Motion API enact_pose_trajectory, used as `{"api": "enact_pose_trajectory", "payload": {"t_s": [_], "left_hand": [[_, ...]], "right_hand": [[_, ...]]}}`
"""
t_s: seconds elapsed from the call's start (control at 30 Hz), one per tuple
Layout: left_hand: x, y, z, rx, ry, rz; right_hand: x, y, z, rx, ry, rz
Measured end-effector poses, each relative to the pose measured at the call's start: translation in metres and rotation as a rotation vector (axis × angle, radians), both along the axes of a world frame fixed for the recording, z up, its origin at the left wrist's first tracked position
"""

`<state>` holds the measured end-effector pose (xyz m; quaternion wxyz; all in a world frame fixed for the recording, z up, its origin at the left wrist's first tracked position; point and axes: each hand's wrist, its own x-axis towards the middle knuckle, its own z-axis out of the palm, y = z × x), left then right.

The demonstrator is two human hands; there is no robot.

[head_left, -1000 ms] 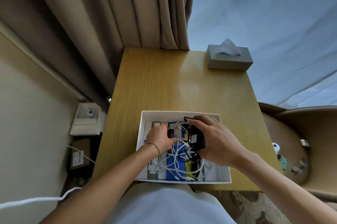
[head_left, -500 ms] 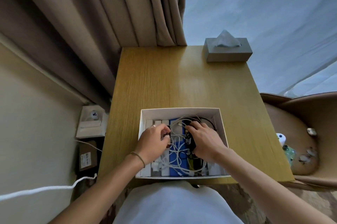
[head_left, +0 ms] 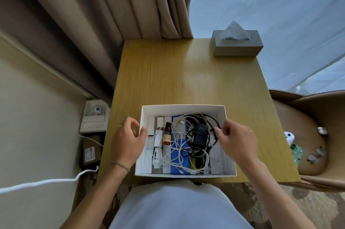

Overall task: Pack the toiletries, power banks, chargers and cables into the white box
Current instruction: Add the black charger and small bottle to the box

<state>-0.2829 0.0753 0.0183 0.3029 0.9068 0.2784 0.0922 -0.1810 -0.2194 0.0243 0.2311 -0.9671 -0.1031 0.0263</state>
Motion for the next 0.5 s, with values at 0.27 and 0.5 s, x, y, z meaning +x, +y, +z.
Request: {"api": "enact_pose_trajectory", "payload": {"t_s": [0.27, 0.5], "left_hand": [[-0.005, 0.006, -0.023, 0.156, 0.364, -0.028], [-0.002, 0.005, -0.029, 0.227, 0.486, -0.082]], "right_hand": [[-0.003, -0.021, -0.024, -0.031, 0.128, -0.087], [0.000, -0.027, -0.037, -0.223, 0.256, -0.029]]}}
